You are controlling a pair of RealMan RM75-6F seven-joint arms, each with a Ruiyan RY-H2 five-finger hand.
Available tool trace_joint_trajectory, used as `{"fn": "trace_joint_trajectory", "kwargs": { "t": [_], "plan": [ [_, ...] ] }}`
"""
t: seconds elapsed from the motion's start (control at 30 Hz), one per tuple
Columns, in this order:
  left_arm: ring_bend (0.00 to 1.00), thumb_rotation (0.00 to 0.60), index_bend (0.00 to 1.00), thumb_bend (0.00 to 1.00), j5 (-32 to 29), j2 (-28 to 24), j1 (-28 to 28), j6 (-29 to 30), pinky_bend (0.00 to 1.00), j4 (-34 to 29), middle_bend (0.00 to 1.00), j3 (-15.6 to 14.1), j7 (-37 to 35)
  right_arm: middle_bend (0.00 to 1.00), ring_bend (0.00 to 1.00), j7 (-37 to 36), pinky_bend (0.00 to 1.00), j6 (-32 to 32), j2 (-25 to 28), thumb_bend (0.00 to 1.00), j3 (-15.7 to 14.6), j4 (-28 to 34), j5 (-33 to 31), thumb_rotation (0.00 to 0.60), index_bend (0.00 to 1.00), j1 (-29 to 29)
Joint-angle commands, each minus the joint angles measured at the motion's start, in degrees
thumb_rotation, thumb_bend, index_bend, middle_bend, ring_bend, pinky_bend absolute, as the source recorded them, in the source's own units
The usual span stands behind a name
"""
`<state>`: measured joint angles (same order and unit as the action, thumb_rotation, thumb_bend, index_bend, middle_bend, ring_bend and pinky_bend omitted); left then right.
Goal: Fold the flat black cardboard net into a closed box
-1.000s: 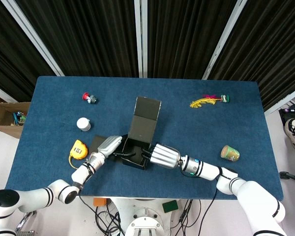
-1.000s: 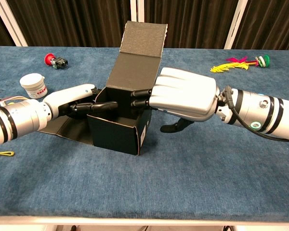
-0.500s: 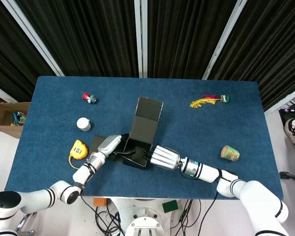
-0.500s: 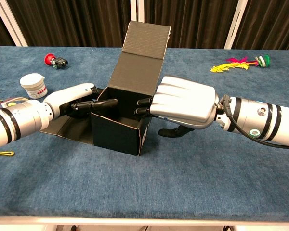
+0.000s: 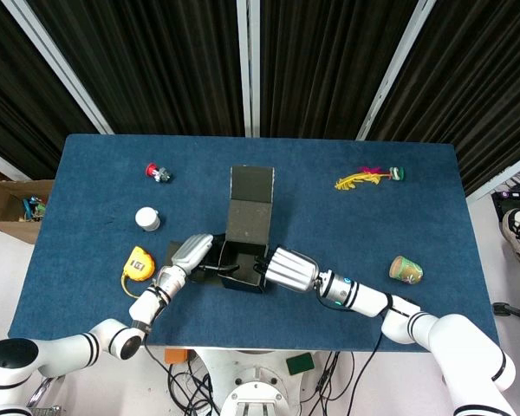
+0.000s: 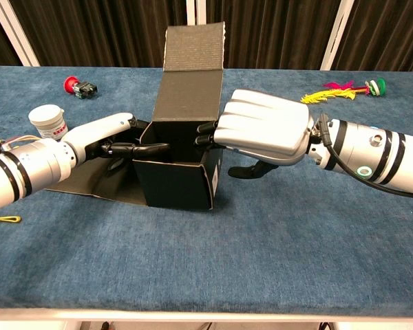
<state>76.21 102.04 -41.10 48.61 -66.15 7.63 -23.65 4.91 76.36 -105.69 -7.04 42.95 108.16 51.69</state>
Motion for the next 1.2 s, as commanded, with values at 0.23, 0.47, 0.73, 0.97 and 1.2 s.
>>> {"fn": "trace_joint_trajectory", "kwargs": {
  "t": [0.23, 0.47, 0.73, 0.97, 1.2],
  "plan": [
    [0.19, 0.266, 0.22, 0.0, -0.71, 0.19, 0.31, 1.79, 0.51, -0.99, 0.22, 0.81, 4.74, 0.08, 0.71, 1.63, 1.0, 0.12, 2.66, 0.01, 2.31, 4.3, -2.24, 0.6, 0.0, -1.11],
    [0.11, 0.267, 0.1, 0.0, -0.77, -2.27, 1.24, 4.1, 0.41, -4.77, 0.13, 0.85, 9.78, 0.09, 0.71, 1.31, 1.0, 3.52, 5.71, 0.01, 3.33, 10.77, -5.23, 0.6, 0.0, -5.88],
    [0.09, 0.269, 0.09, 0.0, 0.17, -8.3, 4.81, 10.27, 0.37, -14.68, 0.12, -0.4, 16.99, 0.16, 0.71, -3.92, 1.0, 3.39, 9.77, 0.01, 2.74, 26.0, -17.59, 0.6, 0.02, -18.6],
    [0.09, 0.274, 0.09, 0.0, 2.2, -12.7, 8.13, 16.63, 0.37, -20.8, 0.12, -0.72, 18.99, 0.11, 0.71, -13.48, 1.0, -6.62, 9.45, 0.0, 6.63, 40.16, -33.43, 0.6, 0.0, -23.49],
    [0.09, 0.271, 0.09, 0.0, 2.31, -15.49, 10.81, 19.4, 0.37, -23.97, 0.12, -0.92, 16.81, 0.03, 0.69, -12.17, 1.0, -17.92, 6.38, 0.0, 12.95, 46.04, -44.86, 0.6, 0.0, -20.17]
  ]
}}
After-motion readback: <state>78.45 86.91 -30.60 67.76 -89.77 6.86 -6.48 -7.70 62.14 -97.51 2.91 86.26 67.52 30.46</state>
